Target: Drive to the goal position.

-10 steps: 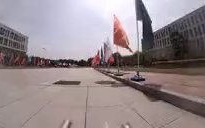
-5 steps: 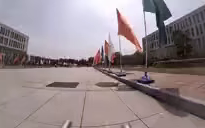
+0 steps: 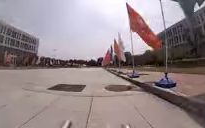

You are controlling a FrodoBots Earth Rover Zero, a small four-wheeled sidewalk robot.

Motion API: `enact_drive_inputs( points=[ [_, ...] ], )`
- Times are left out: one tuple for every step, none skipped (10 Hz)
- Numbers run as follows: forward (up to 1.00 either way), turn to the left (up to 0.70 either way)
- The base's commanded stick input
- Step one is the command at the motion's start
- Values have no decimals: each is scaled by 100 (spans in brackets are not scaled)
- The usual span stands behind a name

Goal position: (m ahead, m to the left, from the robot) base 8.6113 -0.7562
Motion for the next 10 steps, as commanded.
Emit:
enact_drive_inputs(
  points=[
    [100,0],
    [100,0],
    [100,0],
    [100,0],
    [100,0],
    [100,0],
    [100,0],
    [100,0],
    [100,0],
    [100,-6]
  ],
)
